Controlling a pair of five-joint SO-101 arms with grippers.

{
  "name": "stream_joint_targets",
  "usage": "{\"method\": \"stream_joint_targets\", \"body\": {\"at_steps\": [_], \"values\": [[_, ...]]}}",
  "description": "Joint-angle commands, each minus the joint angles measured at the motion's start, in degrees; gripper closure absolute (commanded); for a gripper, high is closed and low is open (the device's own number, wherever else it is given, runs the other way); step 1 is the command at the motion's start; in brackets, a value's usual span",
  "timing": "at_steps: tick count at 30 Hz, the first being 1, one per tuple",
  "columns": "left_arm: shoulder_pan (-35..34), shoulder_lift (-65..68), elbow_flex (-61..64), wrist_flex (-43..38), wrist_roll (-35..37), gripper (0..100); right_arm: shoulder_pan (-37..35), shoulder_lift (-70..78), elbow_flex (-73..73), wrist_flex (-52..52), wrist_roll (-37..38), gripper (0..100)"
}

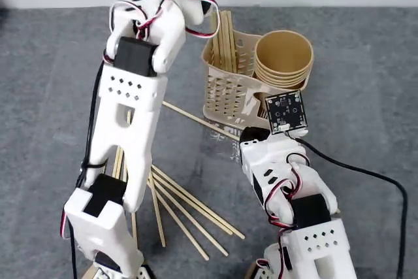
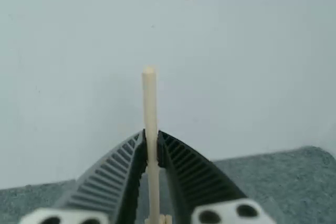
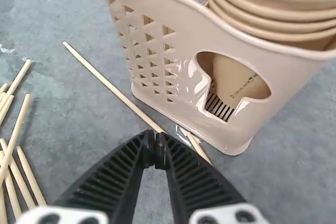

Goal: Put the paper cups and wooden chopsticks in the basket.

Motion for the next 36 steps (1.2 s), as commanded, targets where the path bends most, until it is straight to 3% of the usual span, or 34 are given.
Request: {"method": "stream_joint_targets", "body": {"at_steps": [1,4,10,17,23,29,36], "values": [[0.5,-1.4,2.7,-1.3,0.4,99,0.7,-1.1,-0.3,-0.1,-0.7,98.1],[0.5,-1.5,3.1,1.2,0.3,97,0.6,-1.1,-0.3,-0.1,-0.7,98.1],[0.1,-1.5,-5.4,13.9,0.4,81,0.5,-1.1,-0.3,-0.1,-0.7,98.1],[-4.6,-1.1,-16.9,34.1,0.2,80,0.5,-1.1,-0.3,-0.1,-0.7,98.1],[-12.3,-0.8,-18.2,51.8,-9.5,80,0.4,-1.1,-0.3,-0.1,-0.7,98.1],[-20.9,-0.8,-6.3,51.9,-17.2,80,0.4,-1.0,-0.3,-0.1,-0.7,98.1],[-25.9,-0.7,14.2,51.5,-25.3,79,0.4,-1.0,-0.3,-0.1,-0.7,98.1]]}}
